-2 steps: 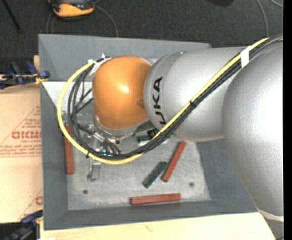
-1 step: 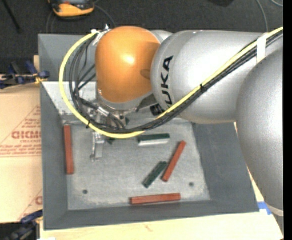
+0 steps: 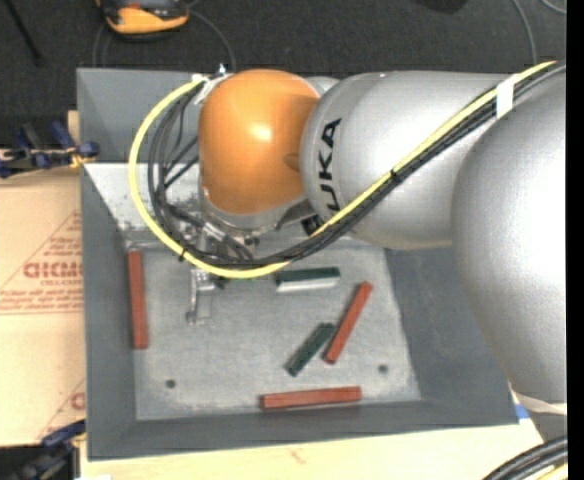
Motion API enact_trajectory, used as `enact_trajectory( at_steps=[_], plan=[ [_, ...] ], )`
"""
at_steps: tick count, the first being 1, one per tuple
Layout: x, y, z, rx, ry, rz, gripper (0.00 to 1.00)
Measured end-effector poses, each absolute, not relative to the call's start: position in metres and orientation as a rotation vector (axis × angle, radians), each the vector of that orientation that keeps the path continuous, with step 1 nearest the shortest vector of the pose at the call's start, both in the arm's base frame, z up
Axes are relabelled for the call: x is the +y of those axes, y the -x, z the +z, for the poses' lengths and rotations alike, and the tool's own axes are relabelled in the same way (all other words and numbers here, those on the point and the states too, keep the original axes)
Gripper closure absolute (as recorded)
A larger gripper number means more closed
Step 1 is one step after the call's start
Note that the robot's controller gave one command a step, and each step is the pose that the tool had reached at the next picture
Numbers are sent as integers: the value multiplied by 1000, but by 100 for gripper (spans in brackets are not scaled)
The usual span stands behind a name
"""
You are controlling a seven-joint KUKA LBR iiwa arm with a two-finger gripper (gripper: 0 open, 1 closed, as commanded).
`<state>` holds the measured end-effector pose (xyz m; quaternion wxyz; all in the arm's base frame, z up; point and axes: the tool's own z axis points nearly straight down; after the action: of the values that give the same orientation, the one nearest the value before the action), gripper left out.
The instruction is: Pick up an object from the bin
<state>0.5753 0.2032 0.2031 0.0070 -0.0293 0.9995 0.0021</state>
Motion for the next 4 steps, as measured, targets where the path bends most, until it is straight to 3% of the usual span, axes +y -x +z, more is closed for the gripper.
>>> enact_trajectory(
  at_steps=[1, 2, 3, 4],
  plan=[
    [196, -622, 173, 3137, 64, 5, 0],
    [139, -642, 157, 3135, 109, 0, 0],
    [92, -639, 72, 3135, -67, 5, 100],
    [92, -639, 72, 3135, -68, 5, 100]
  ],
)
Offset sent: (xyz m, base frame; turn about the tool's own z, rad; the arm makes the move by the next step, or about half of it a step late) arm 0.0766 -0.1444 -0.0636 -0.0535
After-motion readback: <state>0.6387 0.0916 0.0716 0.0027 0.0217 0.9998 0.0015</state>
